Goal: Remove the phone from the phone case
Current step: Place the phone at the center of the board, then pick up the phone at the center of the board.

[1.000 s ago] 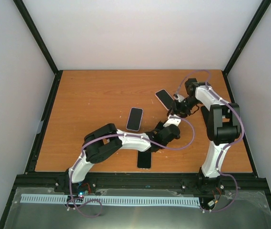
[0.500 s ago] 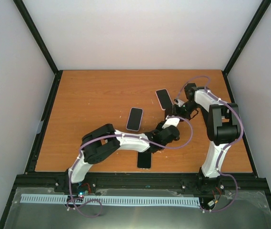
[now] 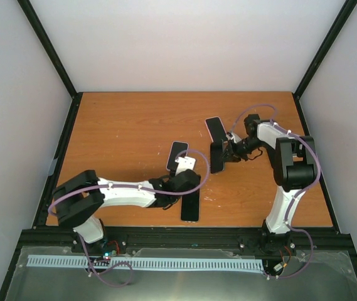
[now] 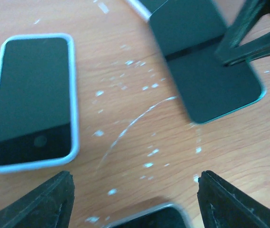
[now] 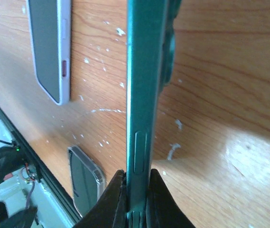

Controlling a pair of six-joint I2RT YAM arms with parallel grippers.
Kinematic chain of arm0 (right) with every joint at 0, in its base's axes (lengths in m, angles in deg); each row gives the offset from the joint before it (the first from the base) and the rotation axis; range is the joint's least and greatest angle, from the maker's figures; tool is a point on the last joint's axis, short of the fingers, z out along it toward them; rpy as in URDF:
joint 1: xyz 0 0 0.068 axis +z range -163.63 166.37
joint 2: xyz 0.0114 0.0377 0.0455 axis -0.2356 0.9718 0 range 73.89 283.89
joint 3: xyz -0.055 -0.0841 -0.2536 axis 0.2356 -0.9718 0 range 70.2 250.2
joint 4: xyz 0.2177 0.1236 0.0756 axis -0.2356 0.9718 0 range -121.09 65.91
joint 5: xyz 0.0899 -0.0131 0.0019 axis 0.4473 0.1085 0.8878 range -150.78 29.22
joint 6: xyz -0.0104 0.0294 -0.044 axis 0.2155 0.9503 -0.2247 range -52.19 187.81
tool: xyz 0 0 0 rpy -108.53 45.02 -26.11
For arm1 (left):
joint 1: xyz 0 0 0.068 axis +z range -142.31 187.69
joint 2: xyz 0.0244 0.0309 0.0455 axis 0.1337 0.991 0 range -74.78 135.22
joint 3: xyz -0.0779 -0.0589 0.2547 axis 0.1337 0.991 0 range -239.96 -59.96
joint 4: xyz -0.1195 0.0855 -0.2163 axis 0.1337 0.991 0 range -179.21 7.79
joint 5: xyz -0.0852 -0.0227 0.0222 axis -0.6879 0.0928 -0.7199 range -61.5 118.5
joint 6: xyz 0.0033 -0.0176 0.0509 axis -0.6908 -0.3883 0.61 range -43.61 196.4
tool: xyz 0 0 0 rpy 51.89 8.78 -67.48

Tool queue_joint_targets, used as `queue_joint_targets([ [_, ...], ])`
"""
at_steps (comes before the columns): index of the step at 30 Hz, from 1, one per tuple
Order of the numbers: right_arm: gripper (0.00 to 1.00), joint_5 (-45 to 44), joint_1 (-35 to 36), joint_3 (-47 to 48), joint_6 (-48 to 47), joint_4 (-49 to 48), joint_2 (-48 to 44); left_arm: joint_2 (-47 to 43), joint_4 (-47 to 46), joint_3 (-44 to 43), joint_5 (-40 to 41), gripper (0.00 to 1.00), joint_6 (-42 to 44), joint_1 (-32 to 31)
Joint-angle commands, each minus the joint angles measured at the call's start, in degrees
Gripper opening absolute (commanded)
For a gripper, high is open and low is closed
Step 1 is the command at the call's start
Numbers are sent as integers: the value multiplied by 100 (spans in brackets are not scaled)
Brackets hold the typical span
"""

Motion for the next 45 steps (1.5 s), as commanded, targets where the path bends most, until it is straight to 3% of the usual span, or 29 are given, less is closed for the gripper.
queue_joint_targets([
  [1,3,925,41,64,55,-440,229,-528,371,511,-386,74,-1081,372],
  [6,3,1224,197,188,340,-634,568,-789,778,793,-229,94,-1969,685],
  [16,4,1375,401,596,280,-500,1303,-556,1519,528,-174,98,-2293,876],
  [22,25,1055,441,665,329,-458,1231,-282,1977,30,-405,99,-1924,1305],
  [29,43,-77,326,367,207,-394,405,210,2287,-797,-960,99,-927,1852],
  [34,46,-509,171,27,-118,-425,-357,1081,2949,-2075,-1472,100,-208,2134],
  [39,47,-908,30,-740,-428,-1130,-1540,2037,3937,-3349,-1190,99,31,2193],
  [45,50,-488,-57,-1493,-768,-1632,-2590,2866,4864,-4512,-1015,99,189,2324],
])
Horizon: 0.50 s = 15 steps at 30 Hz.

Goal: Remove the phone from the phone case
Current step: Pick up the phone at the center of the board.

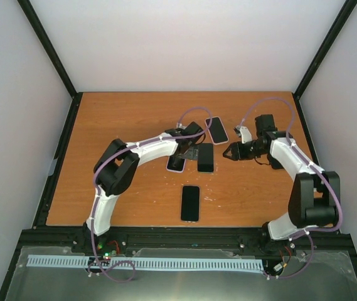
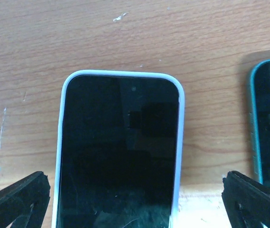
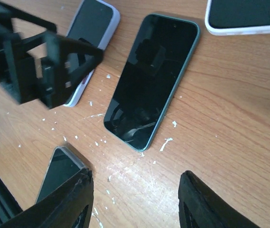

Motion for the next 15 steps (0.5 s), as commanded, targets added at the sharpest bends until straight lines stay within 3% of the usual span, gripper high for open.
queue_joint_targets([
  [1,50,237,-57,-222,-554,-345,-504,438,1039,-730,119,99,349,202],
  [15,55,987,-486,-357,-832,-218,-601,1265,1376,-1727,-838,99,1161,730],
])
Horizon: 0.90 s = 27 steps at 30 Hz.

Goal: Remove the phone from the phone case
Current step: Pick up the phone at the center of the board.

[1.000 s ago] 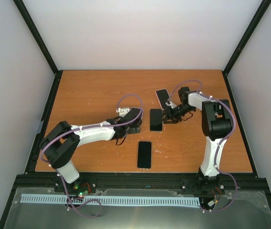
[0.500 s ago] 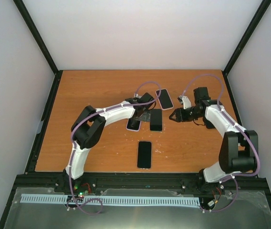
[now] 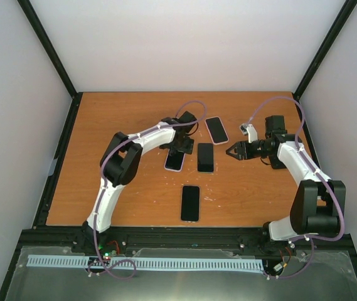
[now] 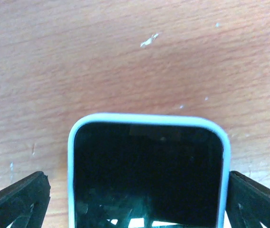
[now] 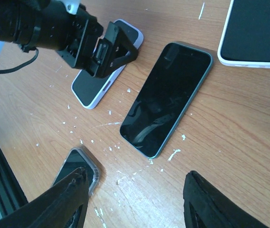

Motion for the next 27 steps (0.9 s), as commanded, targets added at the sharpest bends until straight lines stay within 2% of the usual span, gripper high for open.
queue_joint_targets([
  [1,55,202,-19,-26,-139,-24,-3,369,474,-541,-211,98,419,84],
  [8,55,165,-86,-10,-182,1,-46,545,742,-686,-664,90,722,120],
  [11,55,209,-147,-24,-198,15,-60,571,763,-692,-778,81,824,119],
  [13,55,257,-182,-40,-210,11,-48,572,863,-782,-760,72,802,121],
  [17,55,397,-216,-26,-309,53,31,126,845,-667,-667,65,614,120],
  [19,54,432,-216,-33,-331,43,37,-301,599,-407,-713,62,475,119],
  [27,53,509,-204,-34,-292,-80,-157,-1883,-1718,1264,-1866,54,-244,103],
])
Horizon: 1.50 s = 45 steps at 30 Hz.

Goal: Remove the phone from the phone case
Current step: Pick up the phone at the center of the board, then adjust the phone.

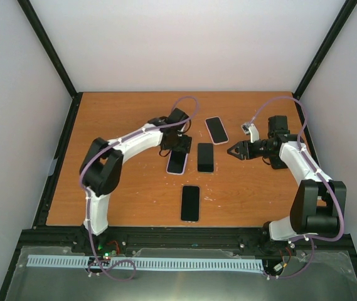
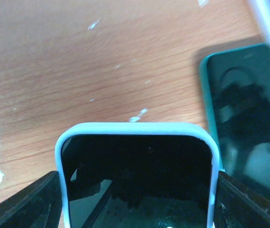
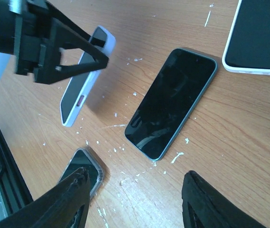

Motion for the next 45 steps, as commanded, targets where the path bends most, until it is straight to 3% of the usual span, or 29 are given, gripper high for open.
queue_joint_targets([
  [1,52,190,16,-30,-51,-141,-200,-966,-1759,656,-820,53,-710,7],
  [10,51,-506,1155,611,283,98,-107,-1727,-4071,2049,-923,53,-2038,-214],
  [17,51,-1398,2059,837,734,-79,273,-1808,-5012,2367,-804,52,-2673,-368],
  [24,49,-2210,2416,925,1035,-237,625,-1932,-5382,2480,-659,51,-2977,-501],
  [28,41,-2217,2417,991,1109,-237,748,-2019,-5503,2594,-492,51,-3052,-556],
  [33,9,-1732,2407,968,1212,-341,782,-2179,-5786,2847,-399,52,-3166,-569],
  [34,5,-1638,2406,970,1209,-351,795,-2181,-5841,2866,-435,57,-3117,-567],
  [36,3,-1547,2379,998,1196,-369,803,-2180,-5976,2843,-661,79,-2647,-563],
  [38,3,-1425,2271,1028,1167,-378,748,-2225,-5456,2617,-448,97,-2172,-570],
  [40,3,-1170,2023,1043,1153,-373,641,-2450,-5144,2631,-119,99,-1880,-501],
  [42,3,-814,1738,1076,1015,-294,510,-2827,-5342,3062,-307,99,-1642,-316],
  [45,3,-252,1410,1088,376,39,255,-3383,-6545,3988,-1883,100,-1397,104],
])
